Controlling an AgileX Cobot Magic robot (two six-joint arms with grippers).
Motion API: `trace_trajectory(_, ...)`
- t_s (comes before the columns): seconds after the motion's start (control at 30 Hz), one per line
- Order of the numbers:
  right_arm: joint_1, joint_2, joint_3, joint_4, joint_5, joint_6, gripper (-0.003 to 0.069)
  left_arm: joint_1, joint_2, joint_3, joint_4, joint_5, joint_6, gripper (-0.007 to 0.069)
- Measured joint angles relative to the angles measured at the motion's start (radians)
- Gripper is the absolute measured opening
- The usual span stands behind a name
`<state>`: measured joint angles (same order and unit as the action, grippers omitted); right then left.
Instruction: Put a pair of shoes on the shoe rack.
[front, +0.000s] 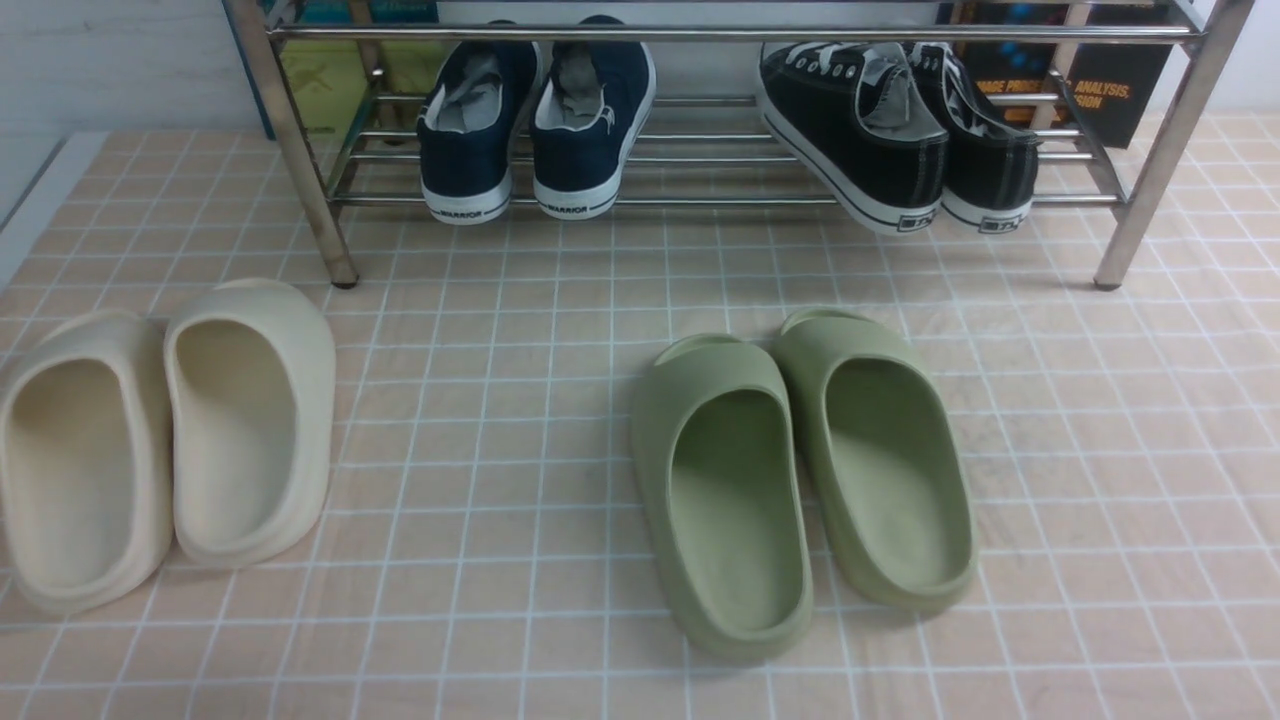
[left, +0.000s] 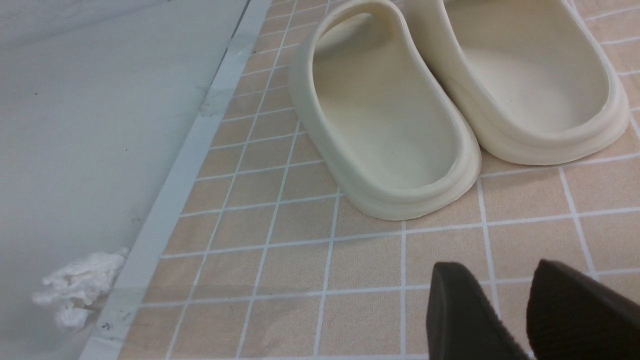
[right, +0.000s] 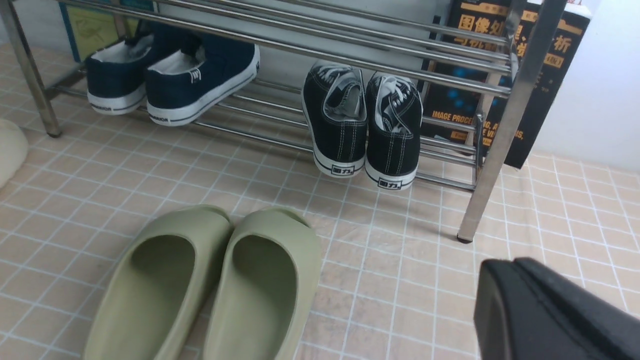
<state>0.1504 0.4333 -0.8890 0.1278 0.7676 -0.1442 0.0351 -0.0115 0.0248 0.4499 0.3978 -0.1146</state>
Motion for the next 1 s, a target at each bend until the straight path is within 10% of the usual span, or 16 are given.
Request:
trace_trajectory(0.5, 0.0, -0.009, 0.046, 0.076, -0.044, 0.0, -0.0011, 0.0, 0.0, 0.0, 0.001, 0.0, 0.0, 0.0239)
trace_trajectory(1.0, -0.184, -0.395, 0.818, -0.011, -0.575, 0.02, -0.0008, 0.0, 0.0, 0.0, 0.001, 0.0, 0.0, 0.0239)
